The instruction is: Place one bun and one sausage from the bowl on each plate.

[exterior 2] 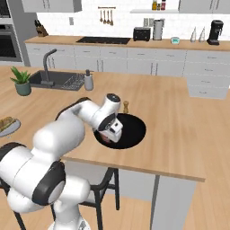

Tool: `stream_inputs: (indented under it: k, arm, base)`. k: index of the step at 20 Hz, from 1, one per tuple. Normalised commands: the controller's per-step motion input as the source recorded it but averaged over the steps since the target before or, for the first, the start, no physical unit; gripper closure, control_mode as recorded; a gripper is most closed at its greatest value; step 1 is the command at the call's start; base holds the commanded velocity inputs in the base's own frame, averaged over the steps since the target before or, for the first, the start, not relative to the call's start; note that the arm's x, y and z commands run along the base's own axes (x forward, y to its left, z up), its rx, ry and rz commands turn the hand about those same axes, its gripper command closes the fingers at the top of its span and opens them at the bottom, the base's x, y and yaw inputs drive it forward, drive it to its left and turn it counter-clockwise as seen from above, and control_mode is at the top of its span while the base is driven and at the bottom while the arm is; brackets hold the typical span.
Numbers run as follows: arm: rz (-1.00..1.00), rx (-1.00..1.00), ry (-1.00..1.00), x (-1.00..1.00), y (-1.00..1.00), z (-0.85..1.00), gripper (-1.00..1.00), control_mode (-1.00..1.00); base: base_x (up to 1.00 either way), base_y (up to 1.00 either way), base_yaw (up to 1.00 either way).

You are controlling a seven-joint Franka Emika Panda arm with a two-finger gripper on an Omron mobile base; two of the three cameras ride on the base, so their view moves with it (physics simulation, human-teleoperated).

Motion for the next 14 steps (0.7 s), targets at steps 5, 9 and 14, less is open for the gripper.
stream_inputs:
  k: [5,9,14]
  arm:
    - [0.24,-0.07,0.05,0.61,0.0,-0.01,-1.0,-1.0]
    - [0.16,-0.02,0.17,0.72,-0.03,-0.37,-1.0,-1.0]
    - [0.16,0.01,0.09,0.48,0.0,-0.52,-1.0,-1.0]
  base:
    - [0.0,0.0,0.0]
    - [0.0,0.0,0.0]
    - [0.0,0.0,0.0]
